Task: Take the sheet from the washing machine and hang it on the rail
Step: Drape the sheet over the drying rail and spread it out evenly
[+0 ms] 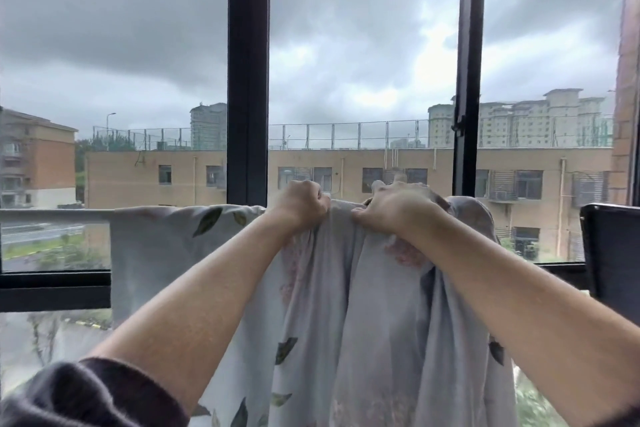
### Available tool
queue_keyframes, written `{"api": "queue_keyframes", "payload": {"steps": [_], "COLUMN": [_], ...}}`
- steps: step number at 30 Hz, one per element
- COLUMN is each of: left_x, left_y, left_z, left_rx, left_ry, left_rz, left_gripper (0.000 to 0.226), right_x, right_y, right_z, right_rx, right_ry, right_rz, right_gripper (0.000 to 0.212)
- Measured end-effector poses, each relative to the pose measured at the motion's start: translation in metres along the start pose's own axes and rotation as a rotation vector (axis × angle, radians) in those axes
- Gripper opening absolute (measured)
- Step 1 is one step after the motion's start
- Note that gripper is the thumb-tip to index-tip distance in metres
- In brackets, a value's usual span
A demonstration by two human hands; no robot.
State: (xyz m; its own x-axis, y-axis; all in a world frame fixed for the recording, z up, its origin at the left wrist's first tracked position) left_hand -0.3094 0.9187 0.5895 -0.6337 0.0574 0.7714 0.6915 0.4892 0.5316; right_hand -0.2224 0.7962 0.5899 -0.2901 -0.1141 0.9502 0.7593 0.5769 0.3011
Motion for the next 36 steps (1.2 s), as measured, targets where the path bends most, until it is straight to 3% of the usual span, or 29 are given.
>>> {"api": "queue_keyframes", "payload": {"steps": [4,9,14,22,27,30,32,36], "left_x": [-0.013,-0.007,0.004,0.033,0.016,0.005,0.003,0.012], "left_y": [0.002,0.003,0.005,0.005,0.003,0.0,-0.002,-0.003], "left_z": [-0.015,-0.007,0.008,0.041,0.018,0.005,0.001,0.005], "left_rx": [-0.154,-0.199,-0.157,0.101,-0.09,-0.146,-0.162,-0.13], "left_ry": [0.031,-0.051,-0.169,-0.409,-0.362,-0.358,-0.234,-0.334], "left_rz": [0.068,-0.009,-0.075,-0.216,0.001,0.171,0.157,-0.019], "left_gripper": [0.025,0.038,0.027,0.031,0.037,0.013,0.031,0.026], "right_x": [-0.01,-0.009,0.021,0.033,0.035,0.036,0.037,0.039], "right_y": [0.003,0.004,0.004,0.017,0.013,0.014,0.016,0.019], "right_z": [0.005,0.007,0.002,-0.033,-0.035,-0.033,-0.027,-0.019], "right_rx": [-0.091,-0.075,0.012,-0.174,-0.214,-0.215,-0.194,-0.172], "right_ry": [-0.041,-0.002,0.079,0.718,0.753,0.747,0.759,0.774], "right_rz": [0.036,-0.184,-0.243,-0.193,-0.239,-0.261,-0.26,-0.249], "right_gripper": [0.067,0.035,0.033,0.027,0.026,0.026,0.027,0.031]}}
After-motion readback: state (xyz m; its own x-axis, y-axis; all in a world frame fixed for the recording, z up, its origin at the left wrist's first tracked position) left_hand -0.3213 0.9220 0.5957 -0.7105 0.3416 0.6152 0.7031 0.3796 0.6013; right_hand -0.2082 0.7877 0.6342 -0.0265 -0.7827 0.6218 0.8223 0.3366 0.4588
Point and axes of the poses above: each hand's wrist, its own y-axis towards the middle knuckle, its own x-axis out of the back of the hand, z = x × y, the point moved 7 cm from there along y, towards the middle knuckle, and after that the axes turned 3 degrees about z, right-handed, at the moved point
